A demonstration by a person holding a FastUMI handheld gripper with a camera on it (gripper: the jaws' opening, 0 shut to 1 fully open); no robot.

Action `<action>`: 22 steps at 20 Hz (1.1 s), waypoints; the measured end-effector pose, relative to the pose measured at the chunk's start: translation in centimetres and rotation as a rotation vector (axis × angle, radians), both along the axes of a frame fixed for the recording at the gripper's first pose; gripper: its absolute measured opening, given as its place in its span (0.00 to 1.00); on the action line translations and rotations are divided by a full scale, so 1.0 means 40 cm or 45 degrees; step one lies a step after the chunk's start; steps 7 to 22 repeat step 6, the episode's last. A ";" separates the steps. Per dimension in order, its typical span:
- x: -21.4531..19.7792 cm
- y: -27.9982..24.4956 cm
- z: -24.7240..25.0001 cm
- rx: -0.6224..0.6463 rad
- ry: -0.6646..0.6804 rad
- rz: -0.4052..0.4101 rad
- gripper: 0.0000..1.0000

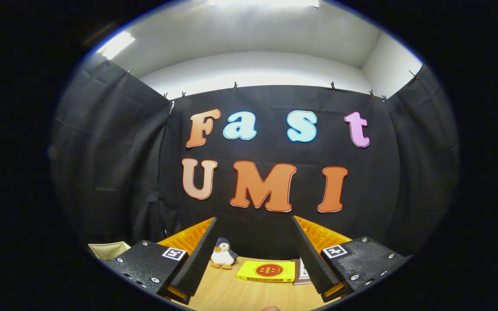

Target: Open the storage box then place both shoes into the box .Put the left shoe in first, then the right shoe, with the right side of both shoes facing outward in a uniform manner.

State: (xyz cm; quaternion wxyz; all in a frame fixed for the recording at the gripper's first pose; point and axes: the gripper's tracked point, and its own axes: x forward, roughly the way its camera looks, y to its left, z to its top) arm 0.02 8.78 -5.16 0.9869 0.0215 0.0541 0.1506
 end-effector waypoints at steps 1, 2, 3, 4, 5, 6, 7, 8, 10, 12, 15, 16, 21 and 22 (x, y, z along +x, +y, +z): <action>0.001 0.002 0.000 0.007 0.000 0.004 0.99; 0.001 -0.002 0.004 0.013 -0.004 0.000 0.99; 0.003 -0.005 0.007 0.017 -0.009 -0.001 0.99; 0.003 -0.006 0.011 0.018 -0.019 -0.001 0.99; 0.005 -0.007 0.016 0.019 -0.029 -0.003 0.99; 0.006 -0.008 0.020 0.022 -0.040 -0.004 1.00; 0.006 -0.008 0.020 0.022 -0.040 -0.004 1.00; 0.006 -0.008 0.020 0.022 -0.040 -0.004 1.00; 0.006 -0.008 0.020 0.022 -0.040 -0.004 1.00; 0.006 -0.008 0.020 0.022 -0.040 -0.004 1.00; 0.006 -0.008 0.020 0.022 -0.040 -0.004 1.00; 0.006 -0.008 0.020 0.022 -0.040 -0.004 1.00; 0.006 -0.008 0.020 0.022 -0.040 -0.004 1.00; 0.006 -0.008 0.020 0.022 -0.040 -0.004 1.00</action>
